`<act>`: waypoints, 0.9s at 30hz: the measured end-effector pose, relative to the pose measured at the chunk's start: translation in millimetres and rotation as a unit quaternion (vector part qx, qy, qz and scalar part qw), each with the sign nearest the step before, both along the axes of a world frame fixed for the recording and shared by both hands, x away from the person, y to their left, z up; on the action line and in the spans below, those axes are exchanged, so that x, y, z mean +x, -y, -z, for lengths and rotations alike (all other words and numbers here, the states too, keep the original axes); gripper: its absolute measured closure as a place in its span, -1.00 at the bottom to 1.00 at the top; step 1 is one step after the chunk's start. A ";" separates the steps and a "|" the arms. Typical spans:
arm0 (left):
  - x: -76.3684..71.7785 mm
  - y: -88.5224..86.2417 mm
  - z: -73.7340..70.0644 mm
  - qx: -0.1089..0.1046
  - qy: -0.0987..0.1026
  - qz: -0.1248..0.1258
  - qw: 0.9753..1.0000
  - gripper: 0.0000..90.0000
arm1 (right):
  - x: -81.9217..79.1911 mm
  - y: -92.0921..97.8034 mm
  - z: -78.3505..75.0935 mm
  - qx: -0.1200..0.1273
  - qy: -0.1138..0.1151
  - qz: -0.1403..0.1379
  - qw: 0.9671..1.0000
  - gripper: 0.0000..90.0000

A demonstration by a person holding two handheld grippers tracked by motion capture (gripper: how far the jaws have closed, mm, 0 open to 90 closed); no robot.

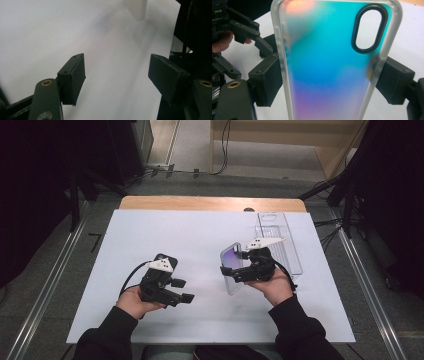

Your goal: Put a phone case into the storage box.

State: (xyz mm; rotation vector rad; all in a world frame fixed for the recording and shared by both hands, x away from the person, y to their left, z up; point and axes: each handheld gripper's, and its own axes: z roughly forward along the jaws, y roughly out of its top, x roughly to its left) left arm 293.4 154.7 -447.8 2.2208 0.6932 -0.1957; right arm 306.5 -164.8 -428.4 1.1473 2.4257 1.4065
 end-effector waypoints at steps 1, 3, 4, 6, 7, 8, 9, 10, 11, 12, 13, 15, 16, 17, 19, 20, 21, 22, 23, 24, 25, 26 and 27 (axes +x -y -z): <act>-1.8 -3.3 1.3 0.003 0.000 -0.002 1.000 -0.33 | 0.2 2.0 -2.2 0.003 -0.003 0.002 1.000 -0.66; -2.8 -4.9 1.7 0.004 0.002 -0.005 1.000 -0.33 | 0.4 3.3 -3.2 0.003 -0.003 0.004 1.000 -0.66; -3.8 -6.6 2.1 0.005 0.001 -0.007 1.000 -0.33 | 0.6 4.5 -4.0 0.004 -0.002 0.005 1.000 -0.66; -5.2 -10.1 2.7 0.003 -0.002 -0.012 1.000 -0.33 | 0.6 6.7 -5.3 0.007 0.001 0.009 1.000 -0.66; -7.1 -13.7 3.2 0.002 -0.002 -0.018 1.000 -0.33 | 0.8 9.3 -6.6 0.008 0.001 0.012 1.000 -0.66; -7.1 -13.7 3.2 0.002 -0.002 -0.018 1.000 -0.33 | 0.8 9.3 -6.6 0.008 0.001 0.012 1.000 -0.66; -7.9 -15.6 3.4 0.001 -0.002 -0.021 1.000 -0.33 | 0.7 10.7 -7.4 0.008 0.000 0.015 1.000 -0.66; -8.9 -17.4 3.6 0.000 -0.003 -0.026 1.000 -0.33 | 0.9 12.3 -8.1 0.010 0.001 0.016 1.000 -0.66; -9.5 -19.6 3.7 0.002 -0.002 -0.026 1.000 -0.33 | 1.0 15.5 -10.3 0.013 0.002 0.021 1.000 -0.66; -10.4 -21.2 4.4 0.001 -0.003 -0.029 1.000 -0.33 | 1.0 17.2 -11.7 0.013 0.004 0.024 1.000 -0.66; -11.3 -23.2 4.6 0.004 -0.003 -0.031 1.000 -0.33 | 1.0 17.2 -11.7 0.013 0.004 0.024 1.000 -0.66; -12.8 -26.1 5.7 0.002 -0.005 -0.036 0.999 -0.33 | 1.0 21.0 -14.5 0.016 0.006 0.026 1.000 -0.66; -13.5 -27.5 6.1 0.003 -0.006 -0.038 0.999 -0.33 | 1.1 22.9 -15.8 0.018 0.007 0.027 0.999 -0.66; -14.2 -28.4 6.6 0.003 -0.006 -0.041 0.999 -0.33 | 1.4 26.6 -18.3 0.019 0.009 0.030 0.999 -0.66; -15.1 -30.2 7.0 0.003 -0.006 -0.043 0.999 -0.33 | 1.6 28.4 -19.5 0.021 0.010 0.033 0.999 -0.66; -15.5 -30.9 7.1 0.003 -0.007 -0.046 0.999 -0.33 | 1.9 30.4 -20.7 0.020 0.010 0.034 0.999 -0.66; -15.6 -31.7 7.2 0.003 -0.007 -0.047 0.999 -0.33 | 2.4 34.1 -22.9 0.023 0.011 0.040 0.999 -0.66; -15.7 -32.2 7.3 0.004 -0.006 -0.049 0.999 -0.33 | 2.4 34.1 -22.9 0.023 0.011 0.040 0.999 -0.66; -15.6 -32.8 7.5 0.005 -0.008 -0.052 0.999 -0.33 | 2.7 37.8 -25.1 0.025 0.013 0.046 0.999 -0.66; -15.6 -32.8 7.5 0.005 -0.008 -0.052 0.999 -0.33 | 2.7 37.8 -25.1 0.025 0.013 0.046 0.999 -0.66; -15.4 -32.8 8.0 0.003 -0.010 -0.053 0.999 -0.33 | 3.0 39.7 -26.2 0.024 0.014 0.050 0.998 -0.66; -15.5 -33.0 8.1 0.004 -0.013 -0.054 0.998 -0.33 | 3.0 41.6 -27.4 0.025 0.015 0.053 0.998 -0.66; -15.5 -33.2 8.3 0.006 -0.015 -0.058 0.998 -0.33 | 3.1 46.5 -30.1 0.033 0.019 0.062 0.997 -0.66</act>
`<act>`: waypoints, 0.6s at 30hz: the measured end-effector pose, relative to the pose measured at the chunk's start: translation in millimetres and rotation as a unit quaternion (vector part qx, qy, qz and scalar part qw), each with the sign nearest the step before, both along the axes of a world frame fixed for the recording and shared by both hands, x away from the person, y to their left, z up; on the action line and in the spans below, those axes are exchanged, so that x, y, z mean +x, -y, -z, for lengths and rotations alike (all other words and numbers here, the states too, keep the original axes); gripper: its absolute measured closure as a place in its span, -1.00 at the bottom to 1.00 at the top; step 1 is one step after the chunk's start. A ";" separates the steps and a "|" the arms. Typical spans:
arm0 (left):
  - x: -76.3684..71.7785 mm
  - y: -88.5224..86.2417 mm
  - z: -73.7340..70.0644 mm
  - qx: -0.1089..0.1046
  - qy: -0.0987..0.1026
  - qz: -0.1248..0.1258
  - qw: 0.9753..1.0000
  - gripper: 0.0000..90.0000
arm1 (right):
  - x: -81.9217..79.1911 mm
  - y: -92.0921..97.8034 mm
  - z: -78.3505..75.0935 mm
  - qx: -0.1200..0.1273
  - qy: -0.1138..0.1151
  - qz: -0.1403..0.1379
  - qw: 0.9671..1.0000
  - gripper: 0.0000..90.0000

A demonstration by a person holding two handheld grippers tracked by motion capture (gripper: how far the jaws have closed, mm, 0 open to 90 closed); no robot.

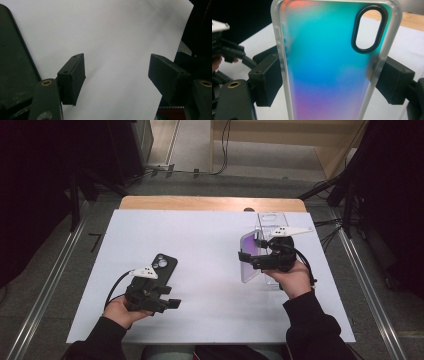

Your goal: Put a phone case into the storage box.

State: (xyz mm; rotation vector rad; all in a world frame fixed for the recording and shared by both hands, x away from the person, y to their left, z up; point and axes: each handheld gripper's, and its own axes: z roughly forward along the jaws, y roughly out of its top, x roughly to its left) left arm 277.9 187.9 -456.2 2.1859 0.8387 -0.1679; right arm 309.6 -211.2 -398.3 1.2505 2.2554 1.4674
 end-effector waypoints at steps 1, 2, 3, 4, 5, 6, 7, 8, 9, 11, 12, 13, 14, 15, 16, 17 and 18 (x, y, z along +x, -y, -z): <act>0.1 -0.4 0.3 -0.001 -0.001 -0.001 1.000 -0.33 | 0.0 0.0 0.0 0.000 0.000 0.000 1.000 -0.66; -0.5 -1.6 0.0 -0.002 0.000 -0.004 1.000 -0.33 | 0.2 5.2 -3.4 0.008 0.005 0.011 1.000 -0.66; -0.5 -1.6 0.0 -0.002 0.000 -0.004 1.000 -0.33 | 0.2 5.2 -3.4 0.008 0.005 0.011 1.000 -0.66; -0.8 -2.1 -0.1 -0.003 0.000 -0.007 1.000 -0.33 | 0.7 9.8 -6.8 0.007 0.007 0.024 1.000 -0.66; -1.2 -2.5 0.0 -0.004 0.000 -0.010 1.000 -0.33 | 0.7 9.8 -6.8 0.007 0.007 0.024 1.000 -0.66; -1.1 -3.7 -0.2 -0.002 -0.002 -0.016 1.000 -0.33 | 1.6 14.5 -9.3 0.006 0.011 0.033 0.999 -0.66; -1.1 -3.7 -0.2 -0.002 -0.002 -0.016 1.000 -0.33 | 1.6 14.5 -9.3 0.006 0.011 0.033 0.999 -0.66; -0.8 -4.7 -0.2 -0.002 -0.003 -0.021 1.000 -0.33 | 2.6 18.5 -11.3 0.005 0.011 0.042 0.999 -0.66; -0.8 -4.7 -0.2 -0.002 -0.003 -0.021 1.000 -0.33 | 3.2 20.6 -12.3 0.004 0.011 0.047 0.999 -0.66; -1.2 -5.9 -0.5 -0.001 -0.002 -0.026 1.000 -0.33 | 4.3 24.4 -13.6 0.001 0.013 0.061 0.998 -0.66; -2.3 -6.6 -0.5 -0.002 -0.002 -0.029 1.000 -0.33 | 4.7 26.5 -14.3 0.000 0.014 0.066 0.998 -0.66; -3.0 -6.9 -0.5 -0.002 -0.002 -0.028 1.000 -0.33 | 5.1 28.6 -15.0 0.000 0.015 0.071 0.997 -0.66; -3.6 -7.3 -0.5 -0.002 -0.002 -0.027 1.000 -0.33 | 5.7 30.8 -15.6 0.000 0.016 0.074 0.997 -0.66; -3.6 -7.3 -0.5 -0.002 -0.002 -0.027 1.000 -0.33 | 5.7 30.8 -15.6 0.000 0.016 0.074 0.997 -0.66; -4.1 -7.5 -0.5 -0.002 -0.002 -0.027 1.000 -0.33 | 6.5 34.8 -17.2 0.003 0.019 0.081 0.997 -0.66; -4.6 -7.8 -0.6 -0.001 -0.004 -0.030 1.000 -0.33 | 6.5 34.8 -17.2 0.003 0.019 0.081 0.997 -0.66; -4.9 -8.3 -0.3 -0.003 -0.004 -0.032 0.999 -0.33 | 7.0 36.5 -18.0 0.002 0.022 0.085 0.996 -0.66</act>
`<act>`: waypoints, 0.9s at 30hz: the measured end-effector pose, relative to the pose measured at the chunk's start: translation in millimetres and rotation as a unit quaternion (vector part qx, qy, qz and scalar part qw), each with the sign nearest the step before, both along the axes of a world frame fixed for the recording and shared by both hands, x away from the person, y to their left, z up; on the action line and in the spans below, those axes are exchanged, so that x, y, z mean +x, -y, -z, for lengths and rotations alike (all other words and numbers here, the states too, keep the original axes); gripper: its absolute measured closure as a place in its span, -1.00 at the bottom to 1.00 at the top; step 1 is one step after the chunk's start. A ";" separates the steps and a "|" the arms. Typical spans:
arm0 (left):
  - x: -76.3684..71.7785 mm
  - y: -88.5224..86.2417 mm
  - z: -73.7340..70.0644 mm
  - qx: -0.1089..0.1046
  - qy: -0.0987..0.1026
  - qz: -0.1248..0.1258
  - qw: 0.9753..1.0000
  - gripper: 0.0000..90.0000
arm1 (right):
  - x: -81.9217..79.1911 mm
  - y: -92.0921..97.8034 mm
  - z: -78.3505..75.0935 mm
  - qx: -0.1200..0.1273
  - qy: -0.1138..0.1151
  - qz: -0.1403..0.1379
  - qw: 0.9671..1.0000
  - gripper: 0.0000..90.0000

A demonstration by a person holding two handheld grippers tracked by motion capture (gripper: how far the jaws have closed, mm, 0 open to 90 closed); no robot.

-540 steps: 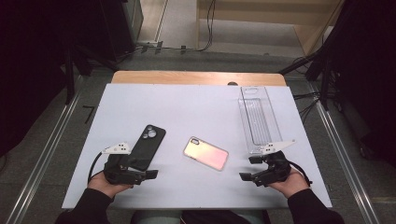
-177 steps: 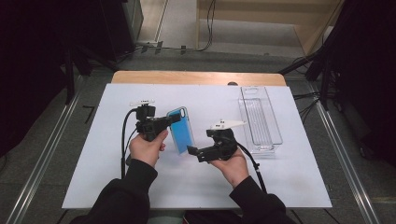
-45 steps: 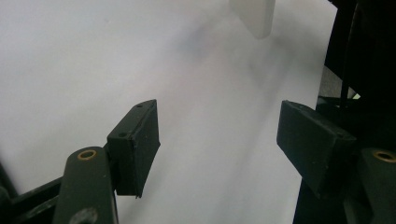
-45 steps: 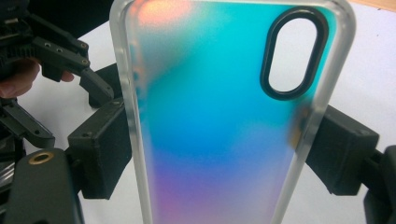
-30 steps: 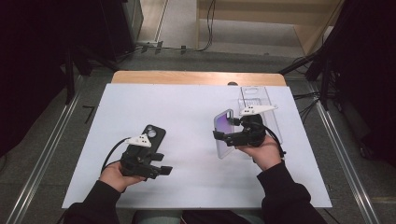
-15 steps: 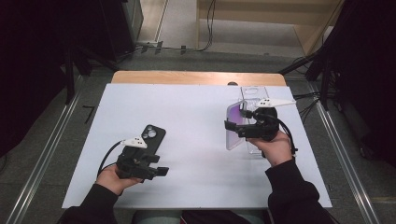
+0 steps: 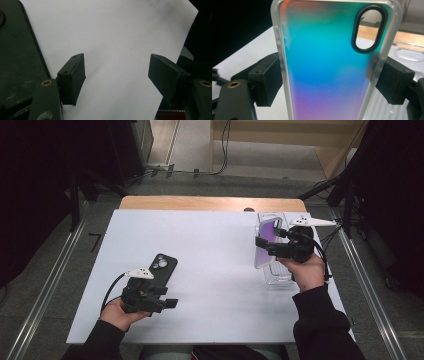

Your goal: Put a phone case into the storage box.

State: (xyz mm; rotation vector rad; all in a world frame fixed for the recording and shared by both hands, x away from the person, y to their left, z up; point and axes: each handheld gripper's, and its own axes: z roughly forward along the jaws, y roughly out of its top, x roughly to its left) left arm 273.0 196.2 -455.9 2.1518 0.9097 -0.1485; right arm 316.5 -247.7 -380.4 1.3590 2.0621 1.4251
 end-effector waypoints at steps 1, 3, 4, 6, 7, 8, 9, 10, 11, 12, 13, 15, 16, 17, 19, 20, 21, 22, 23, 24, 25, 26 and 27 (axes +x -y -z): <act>-0.2 -0.8 -0.1 0.001 -0.001 -0.001 1.000 -0.33 | 0.4 1.4 -0.7 -0.004 0.003 0.005 1.000 -0.66; -1.1 -2.3 0.1 0.000 -0.001 -0.006 1.000 -0.33 | 1.5 4.5 -1.9 -0.009 0.004 0.012 1.000 -0.66; -1.5 -3.1 -0.1 0.001 -0.001 -0.009 1.000 -0.33 | 2.3 6.3 -2.1 -0.010 0.005 0.016 1.000 -0.66; -2.4 -4.3 -0.8 0.002 -0.002 -0.013 1.000 -0.33 | 4.7 11.5 -1.9 -0.012 0.007 0.029 0.999 -0.66; -3.3 -4.3 -0.9 0.001 -0.002 -0.018 1.000 -0.33 | 4.7 11.5 -1.9 -0.012 0.007 0.029 0.999 -0.66; -3.7 -4.6 -1.0 0.001 -0.003 -0.019 1.000 -0.33 | 5.6 13.2 -1.7 -0.012 0.006 0.032 0.999 -0.66; -4.1 -5.0 -1.3 0.001 -0.003 -0.019 1.000 -0.33 | 6.3 14.7 -1.6 -0.014 0.006 0.037 0.999 -0.66; -5.3 -5.4 -1.5 0.000 -0.001 -0.019 1.000 -0.33 | 7.8 17.5 -1.3 -0.016 0.007 0.045 0.999 -0.66; -5.3 -5.4 -1.5 0.000 -0.001 -0.019 1.000 -0.33 | 7.8 17.5 -1.3 -0.016 0.007 0.045 0.999 -0.66; -6.0 -5.8 -1.3 -0.001 -0.001 -0.021 1.000 -0.33 | 9.0 19.9 -1.1 -0.014 0.007 0.053 0.998 -0.66; -6.0 -5.8 -1.3 -0.001 -0.001 -0.021 1.000 -0.33 | 9.0 19.9 -1.1 -0.014 0.007 0.053 0.998 -0.66; -6.4 -6.7 -1.6 0.002 -0.001 -0.022 1.000 -0.33 | 9.9 21.7 -0.8 -0.020 0.012 0.066 0.998 -0.66; -6.9 -7.3 -1.4 0.001 -0.001 -0.025 1.000 -0.33 | 10.7 23.2 -0.1 -0.027 0.016 0.080 0.996 -0.66; -6.9 -7.3 -1.4 0.001 -0.001 -0.025 1.000 -0.33 | 10.7 23.2 -0.1 -0.027 0.016 0.080 0.996 -0.66; -7.0 -8.2 -1.6 0.002 0.000 -0.027 1.000 -0.33 | 11.7 24.8 1.4 -0.035 0.017 0.090 0.995 -0.66; -6.9 -8.6 -1.7 0.001 0.000 -0.029 1.000 -0.33 | 12.0 25.2 2.3 -0.039 0.017 0.097 0.994 -0.66; -6.9 -9.0 -1.8 0.001 0.000 -0.031 1.000 -0.33 | 12.5 26.1 3.3 -0.041 0.020 0.100 0.994 -0.66; -6.6 -9.5 -2.0 0.001 0.000 -0.031 1.000 -0.33 | 12.8 26.9 4.1 -0.040 0.020 0.106 0.993 -0.66; -6.4 -9.8 -1.9 0.000 0.001 -0.033 0.999 -0.33 | 13.2 28.2 4.7 -0.039 0.022 0.108 0.993 -0.66; -6.3 -10.0 -1.9 -0.001 0.000 -0.035 0.999 -0.33 | 15.0 29.6 5.9 -0.038 0.026 0.117 0.992 -0.66; -6.0 -10.2 -1.6 -0.002 -0.001 -0.035 0.999 -0.33 | 15.0 29.6 5.9 -0.038 0.026 0.117 0.992 -0.66; -5.6 -10.3 -1.0 -0.005 -0.003 -0.034 0.999 -0.33 | 17.2 30.0 6.1 -0.039 0.028 0.120 0.992 -0.66; -5.2 -10.4 -0.5 -0.008 -0.005 -0.034 0.999 -0.33 | 20.1 30.4 6.2 -0.041 0.027 0.119 0.992 -0.66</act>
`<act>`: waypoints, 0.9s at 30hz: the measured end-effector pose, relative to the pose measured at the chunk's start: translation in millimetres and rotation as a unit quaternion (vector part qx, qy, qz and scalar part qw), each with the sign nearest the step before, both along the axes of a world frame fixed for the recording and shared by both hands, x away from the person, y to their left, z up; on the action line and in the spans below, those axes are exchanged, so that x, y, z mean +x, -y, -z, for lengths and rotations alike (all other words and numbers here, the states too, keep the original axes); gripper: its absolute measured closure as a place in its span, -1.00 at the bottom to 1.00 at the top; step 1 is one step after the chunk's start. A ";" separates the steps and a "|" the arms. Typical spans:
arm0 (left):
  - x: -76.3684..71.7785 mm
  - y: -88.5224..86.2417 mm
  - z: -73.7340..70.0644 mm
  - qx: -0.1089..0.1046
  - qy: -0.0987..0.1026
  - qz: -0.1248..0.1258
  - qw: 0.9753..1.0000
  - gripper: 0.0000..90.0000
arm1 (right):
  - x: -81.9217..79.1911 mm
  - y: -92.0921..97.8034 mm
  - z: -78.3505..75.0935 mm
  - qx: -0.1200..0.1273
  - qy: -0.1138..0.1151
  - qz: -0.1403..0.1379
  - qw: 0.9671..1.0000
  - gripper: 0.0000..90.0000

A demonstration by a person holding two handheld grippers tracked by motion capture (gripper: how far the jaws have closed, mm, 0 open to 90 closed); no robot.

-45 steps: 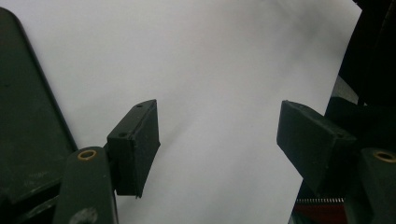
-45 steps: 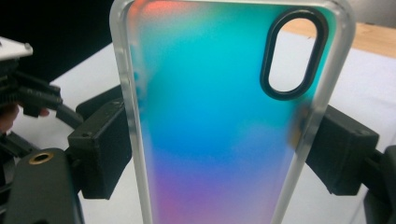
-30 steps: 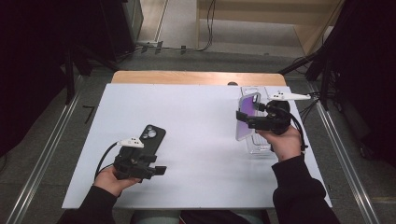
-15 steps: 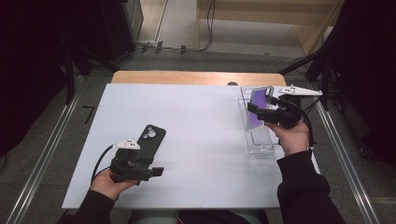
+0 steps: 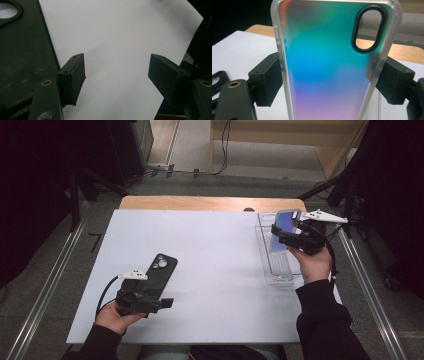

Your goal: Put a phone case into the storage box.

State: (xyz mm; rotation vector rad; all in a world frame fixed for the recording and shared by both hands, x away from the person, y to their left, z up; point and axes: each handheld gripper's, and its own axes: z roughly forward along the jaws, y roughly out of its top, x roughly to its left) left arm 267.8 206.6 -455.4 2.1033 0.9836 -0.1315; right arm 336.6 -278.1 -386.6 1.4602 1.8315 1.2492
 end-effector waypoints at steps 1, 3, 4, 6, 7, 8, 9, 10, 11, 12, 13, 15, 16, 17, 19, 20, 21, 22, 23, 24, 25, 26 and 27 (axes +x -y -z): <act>0.2 0.0 0.0 0.000 -0.002 -0.001 1.000 -0.33 | 2.9 0.3 0.1 -0.001 -0.002 0.003 1.000 -0.66; 0.0 0.0 0.2 -0.001 0.000 0.000 1.000 -0.33 | 8.2 1.0 0.9 0.002 -0.004 0.006 1.000 -0.66; -0.1 -0.1 0.0 0.000 0.000 0.001 1.000 -0.33 | 10.8 1.4 1.5 0.002 -0.005 0.008 1.000 -0.66; 0.1 -0.5 0.0 0.000 0.001 -0.001 1.000 -0.33 | 15.8 0.9 2.1 -0.002 -0.007 0.013 1.000 -0.66; 0.5 -0.9 0.0 0.000 0.001 -0.001 1.000 -0.33 | 18.0 0.4 2.2 -0.003 -0.008 0.016 1.000 -0.66; 0.7 -1.2 0.2 -0.001 0.000 -0.002 1.000 -0.33 | 19.8 -0.5 2.3 -0.004 -0.008 0.019 1.000 -0.66; 1.0 -1.6 0.3 0.000 0.000 -0.003 1.000 -0.33 | 24.7 -2.4 2.1 -0.007 -0.006 0.018 1.000 -0.66; 1.1 -1.9 0.4 -0.001 0.000 -0.004 1.000 -0.33 | 28.1 -3.1 1.9 -0.010 -0.007 0.019 1.000 -0.66; 1.1 -2.3 0.3 -0.001 0.000 -0.004 1.000 -0.33 | 32.0 -3.6 1.6 -0.010 -0.008 0.020 1.000 -0.66; 1.1 -2.3 0.3 -0.001 0.000 -0.004 1.000 -0.33 | 32.0 -3.6 1.6 -0.010 -0.008 0.020 1.000 -0.66; 1.1 -2.5 0.3 -0.001 0.001 -0.004 1.000 -0.33 | 39.9 -4.0 0.6 -0.011 -0.010 0.024 1.000 -0.66; 1.5 -2.8 1.1 -0.003 0.000 -0.004 1.000 -0.33 | 47.6 -3.8 -0.1 -0.012 -0.011 0.029 0.999 -0.66; 1.5 -2.8 1.1 -0.003 0.000 -0.004 1.000 -0.33 | 47.6 -3.8 -0.1 -0.012 -0.011 0.029 0.999 -0.66; 1.7 -2.9 1.2 -0.002 -0.002 -0.005 1.000 -0.33 | 51.6 -3.5 -0.3 -0.010 -0.012 0.031 0.999 -0.66; 2.1 -3.4 1.6 -0.004 -0.002 -0.005 1.000 -0.33 | 61.3 -2.6 -1.6 -0.002 -0.017 0.034 0.999 -0.66; 2.1 -3.7 1.6 -0.005 -0.002 -0.005 1.000 -0.33 | 61.3 -2.6 -1.6 -0.002 -0.017 0.034 0.999 -0.66; 2.1 -3.8 1.6 -0.005 -0.002 -0.006 1.000 -0.33 | 66.5 -2.8 -3.1 0.000 -0.013 0.030 0.999 -0.66; 2.3 -4.0 1.6 -0.005 -0.002 -0.005 1.000 -0.33 | 66.5 -2.8 -3.1 0.000 -0.013 0.030 0.999 -0.66; 2.5 -4.2 1.9 -0.005 -0.002 -0.004 1.000 -0.33 | 69.2 -2.9 -3.6 -0.001 -0.013 0.032 0.999 -0.66; 2.7 -4.1 2.1 -0.004 -0.003 -0.005 1.000 -0.33 | 72.4 -2.8 -3.8 -0.004 -0.015 0.033 0.999 -0.66; 2.7 -3.9 2.1 -0.004 -0.003 -0.005 1.000 -0.33 | 78.9 -1.9 -3.3 0.000 -0.022 0.037 0.999 -0.66; 2.7 -3.9 2.1 -0.004 -0.003 -0.005 1.000 -0.33 | 78.9 -1.9 -3.3 0.000 -0.022 0.037 0.999 -0.66; 2.7 -3.9 2.0 -0.005 -0.002 -0.005 1.000 -0.33 | 81.8 -1.6 -2.7 -0.003 -0.023 0.040 0.999 -0.66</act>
